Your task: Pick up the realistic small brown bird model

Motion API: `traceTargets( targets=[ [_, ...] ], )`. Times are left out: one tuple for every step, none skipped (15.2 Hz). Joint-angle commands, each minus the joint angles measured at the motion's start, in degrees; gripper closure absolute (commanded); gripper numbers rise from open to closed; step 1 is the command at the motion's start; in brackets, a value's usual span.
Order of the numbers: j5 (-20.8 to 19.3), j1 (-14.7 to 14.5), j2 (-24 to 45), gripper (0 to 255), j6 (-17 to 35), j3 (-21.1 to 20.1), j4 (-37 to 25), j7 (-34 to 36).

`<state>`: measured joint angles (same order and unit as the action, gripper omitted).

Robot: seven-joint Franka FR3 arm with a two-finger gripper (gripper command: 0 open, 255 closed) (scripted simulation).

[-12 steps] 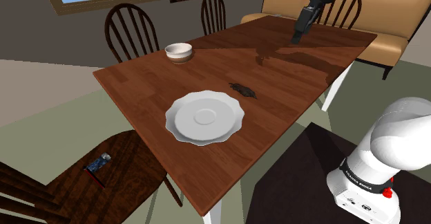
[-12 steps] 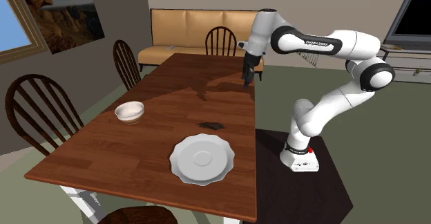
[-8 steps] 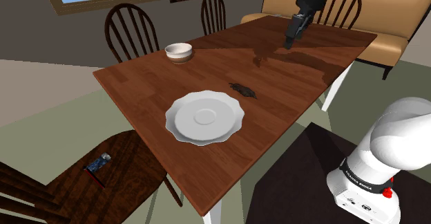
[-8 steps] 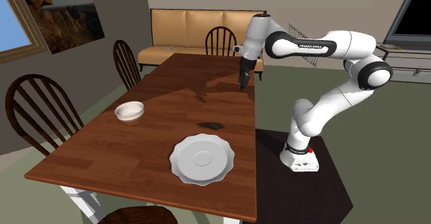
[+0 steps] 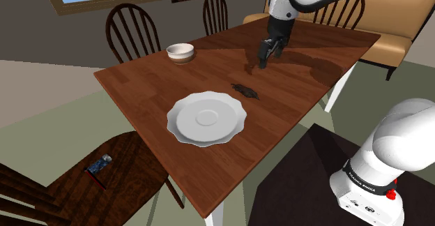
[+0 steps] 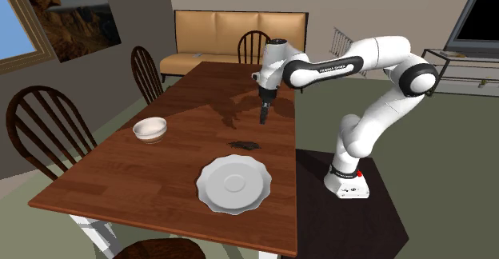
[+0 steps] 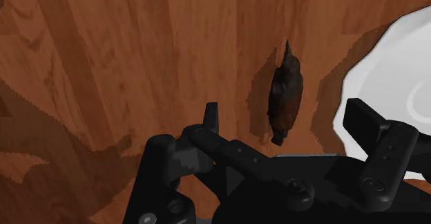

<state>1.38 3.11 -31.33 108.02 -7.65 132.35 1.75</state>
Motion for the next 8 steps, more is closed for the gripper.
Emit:
traceTargets(
  targets=[
    [0.2,0.2,3.5,0,2.8,-1.5,0.2,2.9],
    [0.1,0.4,5.4,0,4.1,-2.1,0.0,4.1],
    [0.0,0.5,7.4,0,5.3,-2.7,-0.3,5.4],
    [-0.2,0.7,9.4,0,6.4,-3.2,-0.7,6.6],
    [-0.4,0.9,11.4,0,7.6,-3.7,-1.1,7.9],
    [-0.7,1.1,13.5,0,8.6,-4.2,-1.6,9.2],
    [-1.0,1.3,15.6,0,9.7,-4.7,-2.2,10.5],
    [-1.4,1.4,17.7,0,10.7,-5.1,-2.8,11.8]
  ],
)
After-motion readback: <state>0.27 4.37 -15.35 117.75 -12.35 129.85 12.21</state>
